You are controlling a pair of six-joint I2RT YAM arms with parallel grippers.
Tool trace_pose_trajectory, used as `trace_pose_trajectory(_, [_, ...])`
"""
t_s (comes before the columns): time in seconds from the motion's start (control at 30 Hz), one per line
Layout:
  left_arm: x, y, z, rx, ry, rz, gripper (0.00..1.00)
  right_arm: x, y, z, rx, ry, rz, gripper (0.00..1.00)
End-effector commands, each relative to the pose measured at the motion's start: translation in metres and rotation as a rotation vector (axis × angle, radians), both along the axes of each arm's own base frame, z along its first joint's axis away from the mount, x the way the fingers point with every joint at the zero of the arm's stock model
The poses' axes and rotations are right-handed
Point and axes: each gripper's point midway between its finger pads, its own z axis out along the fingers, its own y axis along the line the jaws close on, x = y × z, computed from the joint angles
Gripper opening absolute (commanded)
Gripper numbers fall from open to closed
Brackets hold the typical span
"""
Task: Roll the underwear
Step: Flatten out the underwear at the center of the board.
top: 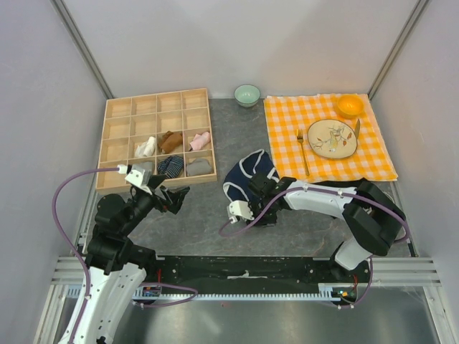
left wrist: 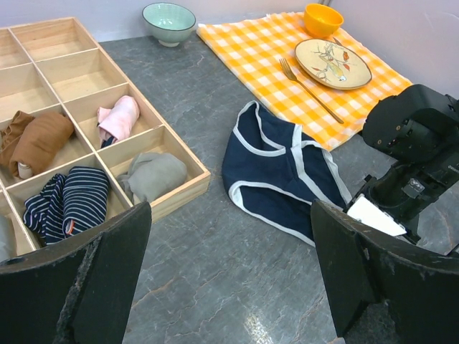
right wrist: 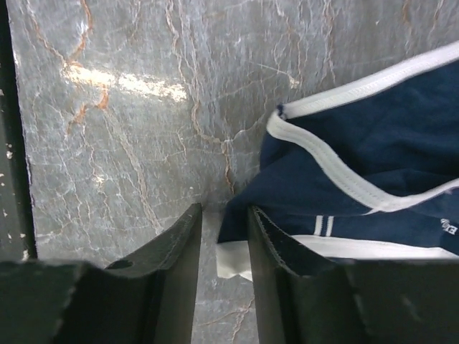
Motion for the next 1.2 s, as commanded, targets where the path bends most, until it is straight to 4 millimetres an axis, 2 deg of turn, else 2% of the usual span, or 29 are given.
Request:
trace_pose_trajectory(0.0, [0.002,0.001,0.002,0.018,-0.019,0.002,0.98,-0.001,0.001,0.000,-0.006,-0.017,0.010,0.30])
trace_pose_trajectory(0.03, [0.002,0.001,0.003,0.017,-0.022,0.000,0.98,-0.001,0.003,0.002,-0.002,-0.011,0.015,0.17])
trace_pose_trajectory(0.13, [0.002,0.001,0.002,0.017,-0.021,0.002,0.98,-0.014,0.002,0.008,-0.013,0.052,0.039,0.00])
trace_pose_trajectory(0.23, [0.002,0.001,0.002,0.017,-0.021,0.000,0.98,-0.028,0.004,0.025,0.015,0.105,0.072,0.00])
trace_pose_trajectory(0.3, [0.002,0.001,0.002,0.017,-0.021,-0.001,0.98,-0.048,0.008,0.039,0.065,0.181,0.129,0.00])
trace_pose_trajectory(0.37, [0.002,0.000,0.001,0.016,-0.017,-0.004,0.98,-0.073,0.001,0.047,0.058,0.279,0.188,0.00])
trace_pose_trajectory(0.4, [0.002,-0.001,0.002,0.015,-0.020,-0.012,0.98,-0.080,-0.004,0.046,0.035,0.301,0.210,0.00])
trace_pose_trajectory(0.43, [0.002,-0.002,0.001,0.014,-0.016,-0.017,0.98,-0.091,-0.018,0.041,-0.019,0.342,0.220,0.00])
trace_pose_trajectory(0.53, [0.001,-0.009,-0.003,0.008,0.009,-0.053,0.98,-0.099,-0.050,0.023,-0.150,0.367,0.219,0.01])
trace_pose_trajectory(0.6, [0.001,-0.016,-0.009,-0.002,0.041,-0.091,0.98,-0.099,-0.060,0.025,-0.138,0.380,0.205,0.07])
trace_pose_trajectory(0.63, [0.000,-0.019,-0.009,-0.013,0.045,-0.107,0.99,-0.101,-0.067,0.028,-0.139,0.394,0.198,0.14])
trace_pose_trajectory(0.67, [0.000,-0.023,-0.011,-0.036,0.071,-0.123,0.99,-0.098,-0.068,0.034,-0.109,0.380,0.188,0.20])
trace_pose_trajectory(0.77, [0.002,-0.036,-0.015,-0.115,0.168,-0.166,0.99,-0.064,-0.076,0.054,-0.011,0.302,0.065,0.35])
trace_pose_trajectory(0.8, [0.000,-0.044,-0.020,-0.129,0.207,-0.220,0.99,-0.044,-0.085,0.059,0.023,0.273,-0.027,0.39])
trace_pose_trajectory(0.83, [-0.001,-0.050,-0.017,-0.146,0.208,-0.252,0.99,-0.022,-0.083,0.066,0.067,0.218,-0.097,0.47])
trace_pose_trajectory(0.9, [-0.010,-0.063,-0.019,-0.193,0.276,-0.342,0.93,0.013,-0.093,0.075,0.132,0.138,-0.260,0.48])
trace_pose_trajectory(0.93, [-0.008,-0.069,-0.028,-0.204,0.334,-0.365,0.89,0.037,-0.093,0.076,0.151,0.069,-0.354,0.48])
trace_pose_trajectory(0.97, [-0.009,-0.074,-0.029,-0.230,0.376,-0.376,0.81,0.050,-0.094,0.075,0.159,0.031,-0.396,0.48])
trace_pose_trajectory(1.0, [-0.011,-0.081,-0.037,-0.226,0.414,-0.382,0.79,0.056,-0.094,0.071,0.159,0.012,-0.421,0.48])
trace_pose_trajectory(1.03, [-0.008,-0.085,-0.049,-0.222,0.460,-0.372,0.77,0.071,-0.089,0.070,0.185,-0.026,-0.440,0.48])
trace_pose_trajectory(1.13, [-0.004,-0.098,-0.067,-0.196,0.529,-0.324,0.71,0.089,-0.083,0.066,0.199,-0.052,-0.475,0.47])
trace_pose_trajectory(1.17, [0.000,-0.101,-0.080,-0.174,0.571,-0.299,0.71,0.092,-0.082,0.065,0.199,-0.055,-0.484,0.47])
